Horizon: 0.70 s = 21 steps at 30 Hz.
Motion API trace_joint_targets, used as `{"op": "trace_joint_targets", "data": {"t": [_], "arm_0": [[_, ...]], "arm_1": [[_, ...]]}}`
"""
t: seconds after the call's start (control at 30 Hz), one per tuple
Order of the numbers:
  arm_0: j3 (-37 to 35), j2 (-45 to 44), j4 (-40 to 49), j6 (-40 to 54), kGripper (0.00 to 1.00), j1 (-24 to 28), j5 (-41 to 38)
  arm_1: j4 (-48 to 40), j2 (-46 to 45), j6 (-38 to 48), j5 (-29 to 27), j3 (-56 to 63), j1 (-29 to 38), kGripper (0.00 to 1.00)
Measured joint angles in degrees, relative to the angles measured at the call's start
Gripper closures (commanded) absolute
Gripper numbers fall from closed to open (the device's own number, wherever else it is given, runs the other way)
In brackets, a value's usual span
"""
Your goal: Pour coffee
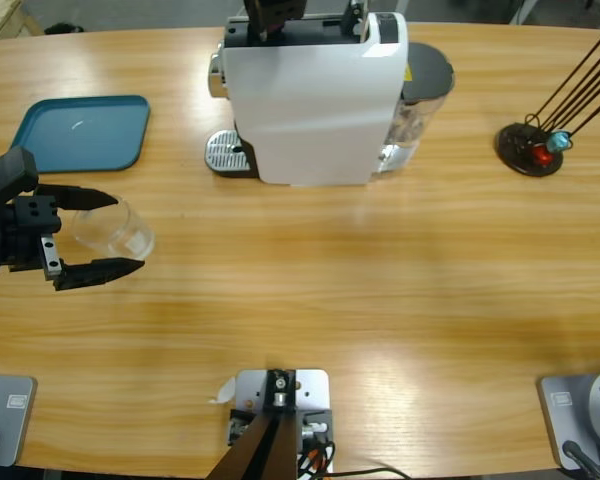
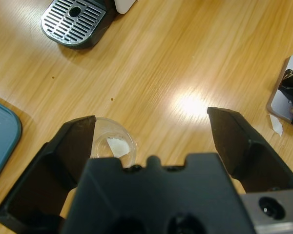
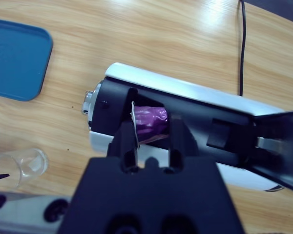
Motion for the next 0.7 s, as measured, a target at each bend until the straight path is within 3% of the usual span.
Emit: {"op": "trace_joint_targets", "data": {"t": [0.7], "arm_0": [[0.0,-0.13,0.0,0.0,0.013,0.0,0.0]], "arm_1": [[-2.41,0.0,1.13,0.24,0.0,0.0,1.0]]}}
